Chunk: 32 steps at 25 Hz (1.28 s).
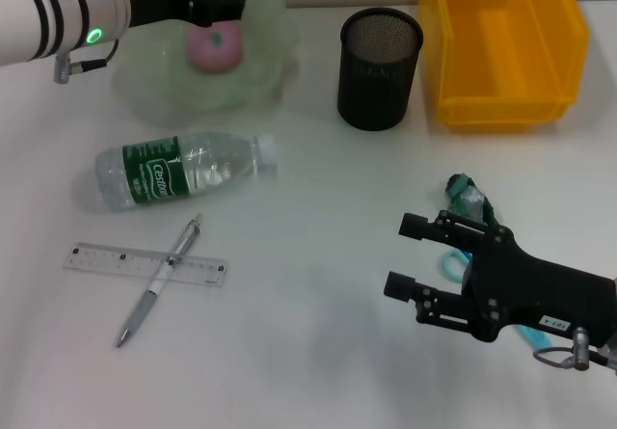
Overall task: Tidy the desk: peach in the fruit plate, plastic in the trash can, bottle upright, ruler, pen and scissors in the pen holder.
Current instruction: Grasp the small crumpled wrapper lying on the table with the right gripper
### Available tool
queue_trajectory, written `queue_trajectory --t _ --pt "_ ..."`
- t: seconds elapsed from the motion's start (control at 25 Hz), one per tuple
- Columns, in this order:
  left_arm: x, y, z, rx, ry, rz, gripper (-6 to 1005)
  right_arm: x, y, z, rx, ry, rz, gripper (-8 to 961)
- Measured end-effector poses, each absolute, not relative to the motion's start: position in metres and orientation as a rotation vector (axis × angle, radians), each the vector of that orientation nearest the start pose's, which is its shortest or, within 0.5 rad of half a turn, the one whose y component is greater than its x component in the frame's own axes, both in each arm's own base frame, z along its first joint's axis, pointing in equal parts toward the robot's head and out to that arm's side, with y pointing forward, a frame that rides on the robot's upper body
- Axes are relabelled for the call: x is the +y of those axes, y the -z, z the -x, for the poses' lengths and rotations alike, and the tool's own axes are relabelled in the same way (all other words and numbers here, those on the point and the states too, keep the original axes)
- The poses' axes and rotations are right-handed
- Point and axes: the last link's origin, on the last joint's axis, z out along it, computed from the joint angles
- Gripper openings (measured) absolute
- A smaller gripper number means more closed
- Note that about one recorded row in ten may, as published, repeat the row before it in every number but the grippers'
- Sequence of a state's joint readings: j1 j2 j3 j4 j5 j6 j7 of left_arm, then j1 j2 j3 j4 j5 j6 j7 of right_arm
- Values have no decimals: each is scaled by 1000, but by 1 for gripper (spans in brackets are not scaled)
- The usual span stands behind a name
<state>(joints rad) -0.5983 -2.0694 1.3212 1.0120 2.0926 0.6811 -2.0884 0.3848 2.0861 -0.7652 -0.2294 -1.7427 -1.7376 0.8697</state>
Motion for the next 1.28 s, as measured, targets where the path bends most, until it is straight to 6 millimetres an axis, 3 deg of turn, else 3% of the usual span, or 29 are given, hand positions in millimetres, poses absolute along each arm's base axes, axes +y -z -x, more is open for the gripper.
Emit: queue_trajectory --t 0.2,0.44,0.48,0.6,0.64,0.92,1.08,1.28 --pt "420 -12 172 -610 413 2382 807 236 50 -279 535 -1184 2596 752" --pt "381 -31 163 -515 767 2558 806 237 49 -279 537 -1186 2588 752" --pt "364 -39 165 -445 896 2608 806 237 49 -279 538 -1187 2585 752" --pt "352 -40 168 -398 959 2653 805 239 48 -280 544 -1183 2565 752" --pt "333 -41 175 -348 1043 2729 805 240 47 -282 550 -1180 2546 752" --pt "282 -30 199 -108 1176 2888 805 243 43 -287 574 -1166 2484 751" --pt "266 -26 216 -91 1198 2843 805 245 37 -299 617 -1132 2389 751" --pt "263 -24 226 -169 1221 2816 804 240 26 -320 612 -1057 2244 751"
